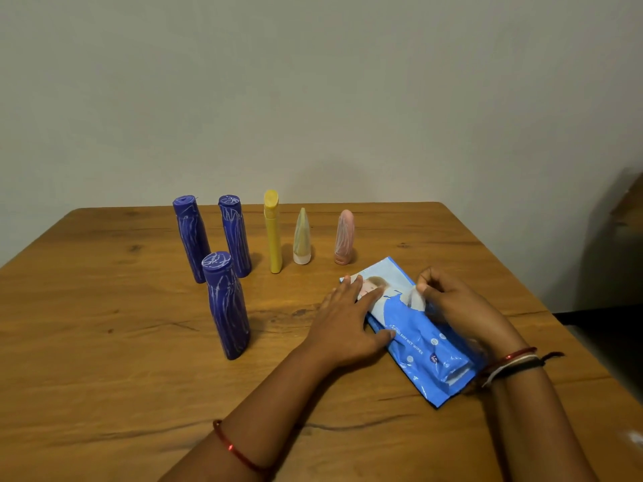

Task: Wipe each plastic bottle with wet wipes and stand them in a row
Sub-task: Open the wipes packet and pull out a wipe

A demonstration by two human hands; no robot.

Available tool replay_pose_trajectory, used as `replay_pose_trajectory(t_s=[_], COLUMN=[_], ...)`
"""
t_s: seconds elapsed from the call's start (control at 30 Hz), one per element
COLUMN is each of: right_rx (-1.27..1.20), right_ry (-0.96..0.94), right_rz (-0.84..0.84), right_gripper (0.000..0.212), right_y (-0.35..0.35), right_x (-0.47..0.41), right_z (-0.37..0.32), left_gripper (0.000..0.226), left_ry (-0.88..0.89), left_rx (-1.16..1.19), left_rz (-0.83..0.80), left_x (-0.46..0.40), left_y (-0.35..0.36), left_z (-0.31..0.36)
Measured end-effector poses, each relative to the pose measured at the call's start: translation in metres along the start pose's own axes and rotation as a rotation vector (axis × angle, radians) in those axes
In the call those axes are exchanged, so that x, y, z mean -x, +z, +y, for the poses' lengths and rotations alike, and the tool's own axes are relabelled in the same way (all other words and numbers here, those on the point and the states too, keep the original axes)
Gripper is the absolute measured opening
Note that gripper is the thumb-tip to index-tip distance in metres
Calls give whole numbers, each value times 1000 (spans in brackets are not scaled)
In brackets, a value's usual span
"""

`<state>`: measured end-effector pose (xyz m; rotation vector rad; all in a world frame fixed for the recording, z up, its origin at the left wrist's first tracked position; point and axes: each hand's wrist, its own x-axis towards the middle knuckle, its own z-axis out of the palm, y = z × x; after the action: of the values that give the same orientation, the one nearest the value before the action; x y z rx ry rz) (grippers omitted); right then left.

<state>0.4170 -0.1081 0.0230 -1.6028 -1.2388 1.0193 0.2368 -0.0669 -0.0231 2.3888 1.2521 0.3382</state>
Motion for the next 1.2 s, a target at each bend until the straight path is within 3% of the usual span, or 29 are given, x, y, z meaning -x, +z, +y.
replay_pose_trajectory(t_s=[0.23,0.4,0.53,0.6,0.63,0.73,0.8,0.9,0.97,1.03,1.13,1.2], right_rx=[-82,-203,-322,-369,-370,-416,-545,-856,-1108,-1210,-1101,-883], right_ry=[-160,-317,-317,-250,-219,-126,-42,58,112,144,143,98], right_rz=[82,277,401,377,360,281,216,43,-128,-285,-354,-261], right_gripper=[30,25,19,17,17,17,16,27,38,48,43,31], right_y=[5,9,9,11,14,23,31,43,50,56,67,72], right_x=[-1,0,0,-4,-6,-10,-12,-12,-8,-5,2,7], right_z=[-9,-17,-28,-33,-36,-45,-50,-56,-58,-59,-60,-60], left_gripper=[79,79,79,75,69,34,28,35,23,21,16,19], left_ry=[-16,-13,-4,12,14,-104,-231,-224,-167,-170,-224,-256], left_rx=[-25,-54,-75,68,261,1129,1408,1452,1345,1228,1188,1218], left_rz=[-11,-11,0,51,108,268,232,226,325,419,505,530], left_x=[0,-2,0,2,3,10,14,19,22,26,32,35], left_y=[1,1,2,-1,-4,-20,-32,-42,-51,-58,-63,-62], left_z=[1,1,3,6,9,27,36,29,24,17,7,3])
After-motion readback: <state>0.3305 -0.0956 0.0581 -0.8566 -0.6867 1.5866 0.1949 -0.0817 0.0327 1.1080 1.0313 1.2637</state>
